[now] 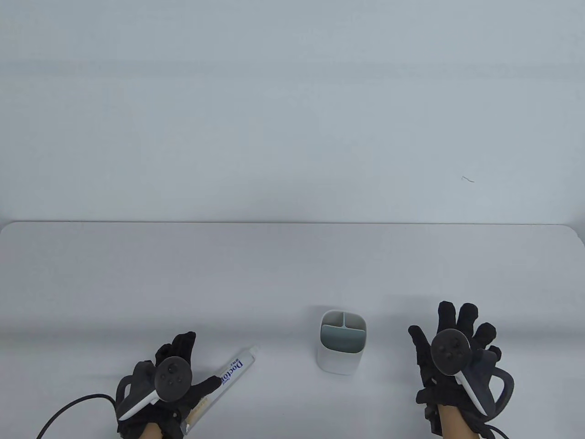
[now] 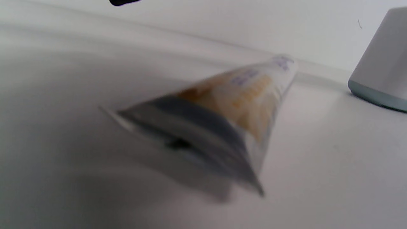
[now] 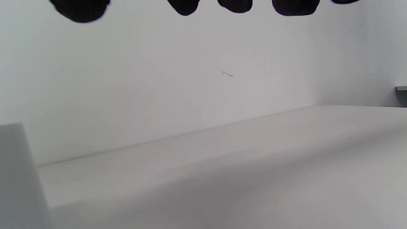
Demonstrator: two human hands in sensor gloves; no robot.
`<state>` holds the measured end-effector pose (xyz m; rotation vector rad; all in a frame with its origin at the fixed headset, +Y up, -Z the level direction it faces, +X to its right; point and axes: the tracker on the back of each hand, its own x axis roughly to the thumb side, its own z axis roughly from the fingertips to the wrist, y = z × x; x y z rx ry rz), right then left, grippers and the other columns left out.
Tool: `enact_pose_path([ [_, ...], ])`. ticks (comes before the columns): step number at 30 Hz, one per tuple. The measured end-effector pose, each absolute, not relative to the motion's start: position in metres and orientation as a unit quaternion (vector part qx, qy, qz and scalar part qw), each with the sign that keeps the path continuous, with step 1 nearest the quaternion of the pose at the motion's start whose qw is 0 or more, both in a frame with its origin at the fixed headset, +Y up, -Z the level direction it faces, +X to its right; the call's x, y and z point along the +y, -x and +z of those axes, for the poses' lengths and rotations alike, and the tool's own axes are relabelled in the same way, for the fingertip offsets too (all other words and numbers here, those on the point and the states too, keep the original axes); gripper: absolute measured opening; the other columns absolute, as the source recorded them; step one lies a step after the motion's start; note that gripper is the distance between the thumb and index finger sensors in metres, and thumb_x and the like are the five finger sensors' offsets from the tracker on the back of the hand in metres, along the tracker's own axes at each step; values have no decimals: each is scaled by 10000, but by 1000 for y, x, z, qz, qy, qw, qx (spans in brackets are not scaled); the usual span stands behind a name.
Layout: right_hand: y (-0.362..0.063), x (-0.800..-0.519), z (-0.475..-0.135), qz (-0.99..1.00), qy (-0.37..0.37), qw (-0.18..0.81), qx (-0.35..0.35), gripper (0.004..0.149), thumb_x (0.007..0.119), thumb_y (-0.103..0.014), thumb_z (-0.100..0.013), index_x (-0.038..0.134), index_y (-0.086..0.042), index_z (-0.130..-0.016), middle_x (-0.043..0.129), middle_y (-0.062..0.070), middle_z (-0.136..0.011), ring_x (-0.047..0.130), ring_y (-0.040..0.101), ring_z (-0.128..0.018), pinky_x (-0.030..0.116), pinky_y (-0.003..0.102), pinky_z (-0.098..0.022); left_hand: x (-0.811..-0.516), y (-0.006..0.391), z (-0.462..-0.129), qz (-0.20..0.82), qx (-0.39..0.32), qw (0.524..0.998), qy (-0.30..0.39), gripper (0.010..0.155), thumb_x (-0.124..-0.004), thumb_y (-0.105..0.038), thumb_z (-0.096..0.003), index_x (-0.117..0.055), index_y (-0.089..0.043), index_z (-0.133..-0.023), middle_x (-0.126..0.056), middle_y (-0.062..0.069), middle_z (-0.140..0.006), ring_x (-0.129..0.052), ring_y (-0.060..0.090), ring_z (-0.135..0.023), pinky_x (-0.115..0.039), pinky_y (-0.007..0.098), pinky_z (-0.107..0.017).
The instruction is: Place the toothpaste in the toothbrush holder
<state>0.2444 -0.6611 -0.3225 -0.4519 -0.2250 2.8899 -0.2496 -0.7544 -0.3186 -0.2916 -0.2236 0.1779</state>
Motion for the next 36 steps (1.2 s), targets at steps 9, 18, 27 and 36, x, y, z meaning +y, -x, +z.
enact_pose_path([
  [9,-245,-660,-322,979,152,110,-79,782,541,-658,-596,284,-204,-1178,247,222,-1246,374,665,-1049,376,764,-653,-788,227,-317,-54,-126,968,210,946,-375,-732,-551,92,-73,-1044,-156,291,-1224,-303,650,-1080,-354,803,-649],
  [18,-242,-663,-323,981,147,110,-70,776,543,-652,-598,296,-199,-1178,258,223,-1246,388,661,-1048,378,761,-654,-797,228,-318,-43,-91,968,229,858,-346,-721,-577,-36,-147,-1134,-105,254,-1227,-214,598,-1101,-344,767,-697],
  [27,-239,-665,-324,981,141,112,-67,765,546,-644,-599,323,-195,-1177,271,220,-1246,395,656,-1050,380,759,-656,-796,224,-318,-22,-73,971,229,672,-321,-566,-636,-75,-177,-1126,-105,224,-1230,-196,594,-1095,-367,721,-735],
  [36,-237,-667,-324,981,135,121,-63,757,550,-633,-603,327,-191,-1176,289,223,-1246,408,651,-1052,382,757,-657,-793,224,-319,-15,-52,977,207,583,-364,-512,-654,-138,-236,-1115,-182,83,-1251,-264,534,-1122,-418,683,-756],
])
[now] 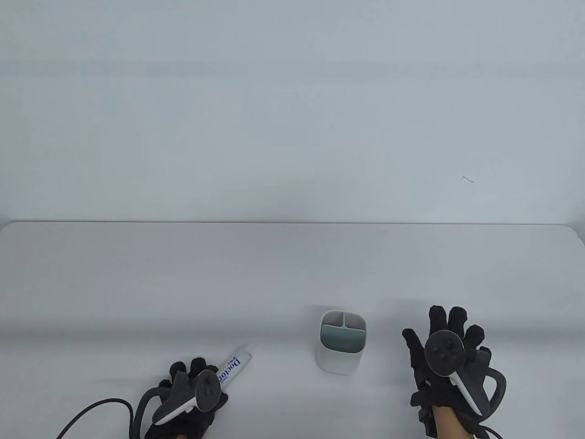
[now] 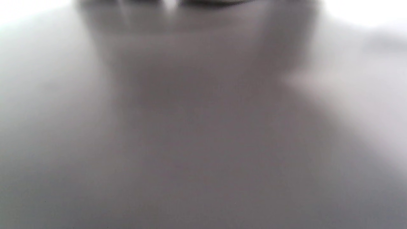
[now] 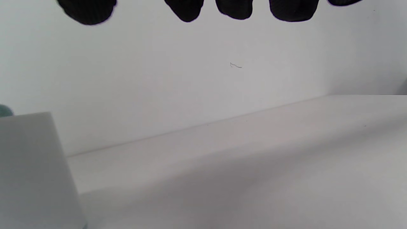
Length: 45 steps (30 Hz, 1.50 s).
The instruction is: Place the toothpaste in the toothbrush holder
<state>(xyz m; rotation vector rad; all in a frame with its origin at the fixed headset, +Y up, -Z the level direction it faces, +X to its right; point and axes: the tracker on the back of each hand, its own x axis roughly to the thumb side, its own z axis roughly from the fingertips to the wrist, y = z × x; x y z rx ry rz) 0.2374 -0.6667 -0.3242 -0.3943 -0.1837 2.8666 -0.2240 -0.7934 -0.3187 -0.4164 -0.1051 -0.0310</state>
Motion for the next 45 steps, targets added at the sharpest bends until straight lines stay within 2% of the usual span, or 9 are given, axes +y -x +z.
enact_pose_path([
  [12,-236,-670,-327,982,129,129,-56,749,553,-623,-605,332,-189,-1174,306,221,-1245,423,641,-1055,386,753,-661,-785,226,-324,-10,-19,987,156,568,-460,-468,-653,-245,-204,-1107,-364,78,-1238,-452,420,-1128,-550,553,-794],
  [14,-236,-669,-327,981,128,131,-58,745,553,-621,-605,334,-192,-1174,310,218,-1246,426,637,-1057,386,752,-662,-778,225,-324,-7,-22,993,115,561,-478,-472,-645,-281,-208,-1098,-441,86,-1223,-544,332,-1119,-605,511,-786],
  [17,-238,-668,-326,979,129,144,-73,737,558,-615,-605,354,-190,-1171,335,216,-1244,446,629,-1058,392,748,-665,-765,225,-322,12,-19,999,31,565,-508,-487,-618,-347,-207,-1081,-584,85,-1168,-785,194,-1004,-738,414,-718],
  [21,-237,-669,-326,979,127,142,-70,733,559,-613,-605,362,-189,-1170,346,217,-1242,451,627,-1057,395,747,-664,-759,222,-320,48,-40,998,-17,557,-537,-490,-601,-401,-211,-1063,-735,102,-1047,-931,219,-771,-829,390,-597],
  [26,-233,-668,-326,980,118,144,-71,731,559,-612,-605,364,-191,-1170,369,213,-1242,470,618,-1058,399,745,-666,-756,218,-319,18,-71,996,-42,560,-531,-501,-593,-442,-196,-1054,-797,118,-963,-1004,193,-586,-869,382,-472],
  [30,-229,-668,-326,980,108,151,-74,719,564,-607,-604,407,-184,-1163,466,202,-1224,567,583,-1044,433,728,-671,-750,218,-318,18,-86,994,-59,571,-536,-521,-581,-464,-201,-1048,-838,106,-914,-1028,169,-499,-879,378,-437],
  [33,-224,-667,-326,979,93,169,-72,699,570,-595,-605,462,-171,-1150,561,187,-1193,650,549,-1017,463,712,-672,-743,217,-317,19,-95,992,-79,569,-523,-513,-584,-461,-193,-1049,-839,109,-909,-1028,168,-492,-877,381,-435],
  [38,-209,-661,-322,975,57,197,-86,673,576,-577,-607,496,-169,-1137,601,173,-1174,675,532,-1006,474,703,-675,-725,213,-312,26,-119,985,-122,570,-526,-511,-583,-462,-191,-1050,-840,109,-910,-1026,173,-495,-875,385,-435],
  [45,-164,-645,-306,957,-47,265,-105,665,580,-572,-606,512,-168,-1130,614,167,-1168,683,526,-1003,475,703,-675,-697,203,-299,71,-145,970,-182,570,-525,-507,-584,-458,-188,-1051,-833,112,-914,-1015,191,-514,-869,392,-442],
])
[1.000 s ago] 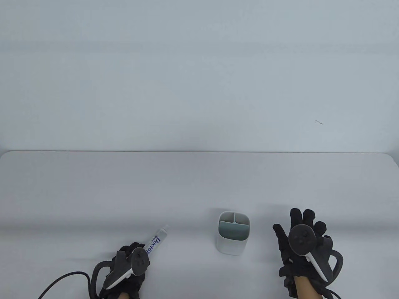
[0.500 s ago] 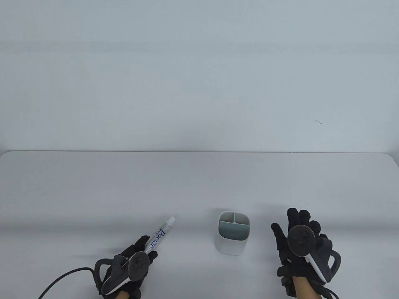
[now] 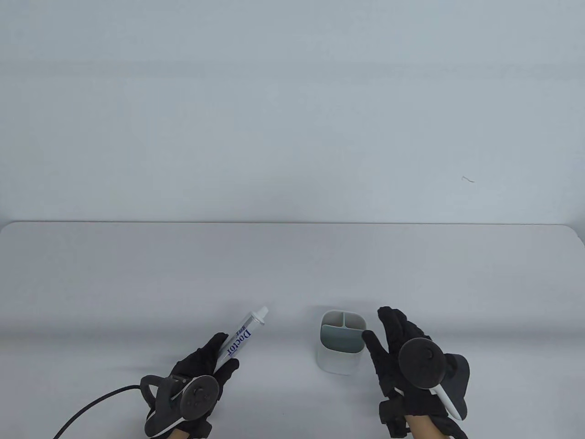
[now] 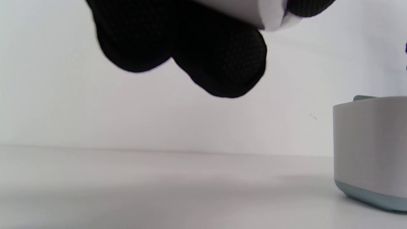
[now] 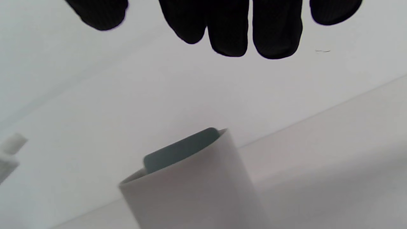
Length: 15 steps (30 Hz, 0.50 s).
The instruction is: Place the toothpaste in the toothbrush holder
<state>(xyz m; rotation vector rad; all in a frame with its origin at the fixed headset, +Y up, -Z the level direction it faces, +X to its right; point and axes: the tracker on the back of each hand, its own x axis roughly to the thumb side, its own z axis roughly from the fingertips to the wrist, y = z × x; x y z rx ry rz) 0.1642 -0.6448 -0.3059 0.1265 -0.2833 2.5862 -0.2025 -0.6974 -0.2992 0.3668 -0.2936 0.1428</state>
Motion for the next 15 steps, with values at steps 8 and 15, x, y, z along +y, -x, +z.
enact_pose_path([
  [8,-117,-644,-287,945,-148,272,-101,629,593,-551,-602,551,-184,-1110,653,137,-1149,709,501,-997,485,696,-678,-677,180,-280,58,-203,948,-237,571,-527,-507,-584,-460,-187,-1052,-832,113,-917,-1014,194,-518,-869,394,-443],
  [15,-96,-649,-278,914,-212,341,-65,599,599,-536,-603,561,-202,-1099,668,119,-1140,713,489,-999,481,698,-679,-669,157,-263,54,-261,930,-253,571,-526,-508,-583,-458,-188,-1052,-829,108,-920,-1012,193,-522,-868,395,-445],
])
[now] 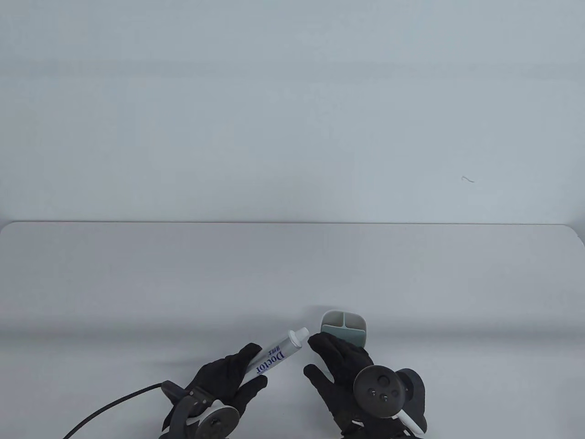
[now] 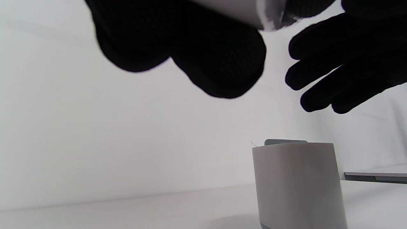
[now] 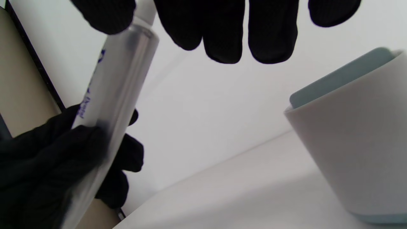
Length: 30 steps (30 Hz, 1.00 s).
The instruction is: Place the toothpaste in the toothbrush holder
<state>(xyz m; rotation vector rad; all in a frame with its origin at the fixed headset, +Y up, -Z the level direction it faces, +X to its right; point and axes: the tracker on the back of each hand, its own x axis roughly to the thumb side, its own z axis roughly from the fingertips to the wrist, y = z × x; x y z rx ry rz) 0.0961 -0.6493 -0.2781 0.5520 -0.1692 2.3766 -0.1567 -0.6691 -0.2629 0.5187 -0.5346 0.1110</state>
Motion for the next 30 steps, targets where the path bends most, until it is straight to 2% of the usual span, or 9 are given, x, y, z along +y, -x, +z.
enact_pose_path([
  [4,-92,-655,-275,900,-228,360,-92,610,604,-522,-608,559,-151,-1091,661,127,-1138,707,481,-1004,473,696,-682,-667,146,-254,23,-290,916,-276,573,-524,-507,-584,-451,-186,-1053,-825,114,-922,-1008,198,-531,-867,396,-448],
  [14,-89,-668,-277,823,-238,514,-30,719,618,-559,-584,488,-81,-1106,626,145,-1150,674,462,-1030,464,688,-690,-672,131,-245,12,-332,907,-257,578,-489,-431,-601,-352,-133,-1077,-754,180,-978,-970,248,-621,-857,410,-490],
  [18,-87,-673,-276,764,-221,606,7,753,668,-563,-545,457,-108,-1106,599,128,-1158,649,452,-1045,456,677,-700,-674,121,-239,-29,-364,893,-263,616,-506,-428,-599,-319,-89,-1079,-732,207,-1014,-968,268,-683,-869,378,-503],
  [21,-90,-674,-277,752,-224,620,-4,740,713,-548,-512,482,-147,-1090,616,93,-1150,656,429,-1048,457,668,-705,-676,118,-239,-41,-370,889,-265,635,-527,-436,-596,-305,-90,-1080,-723,204,-1035,-970,271,-718,-872,370,-512],
  [24,-92,-670,-277,753,-233,615,-23,741,765,-538,-466,511,-187,-1067,642,61,-1134,682,401,-1042,465,664,-706,-677,117,-238,-70,-377,882,-273,657,-557,-468,-589,-309,-116,-1085,-750,142,-1040,-987,207,-738,-874,371,-528],
  [26,-93,-668,-276,756,-218,616,-25,754,788,-527,-442,514,-187,-1056,642,70,-1120,689,401,-1031,469,671,-694,-678,117,-239,-86,-382,878,-275,636,-572,-480,-588,-344,-165,-1090,-792,11,-1017,-1001,112,-724,-866,402,-541],
  [27,-94,-668,-276,755,-212,620,-26,766,799,-522,-429,510,-180,-1050,637,79,-1110,682,401,-1029,476,668,-691,-680,118,-240,-93,-385,875,-278,637,-570,-489,-583,-350,-189,-1099,-803,-34,-1015,-1004,122,-730,-859,425,-548],
  [28,-98,-667,-277,753,-205,625,-27,748,809,-520,-416,517,-213,-1032,635,82,-1101,674,403,-1030,487,661,-690,-682,119,-241,-110,-393,870,-276,671,-559,-508,-578,-351,-159,-1111,-809,-28,-1021,-1003,147,-738,-852,445,-555],
  [30,-106,-666,-281,751,-189,631,-37,772,821,-528,-395,521,-193,-1022,652,81,-1072,682,392,-1017,502,648,-693,-685,123,-245,-132,-385,874,-264,712,-547,-531,-574,-341,-126,-1122,-803,6,-1036,-994,182,-765,-838,474,-574],
])
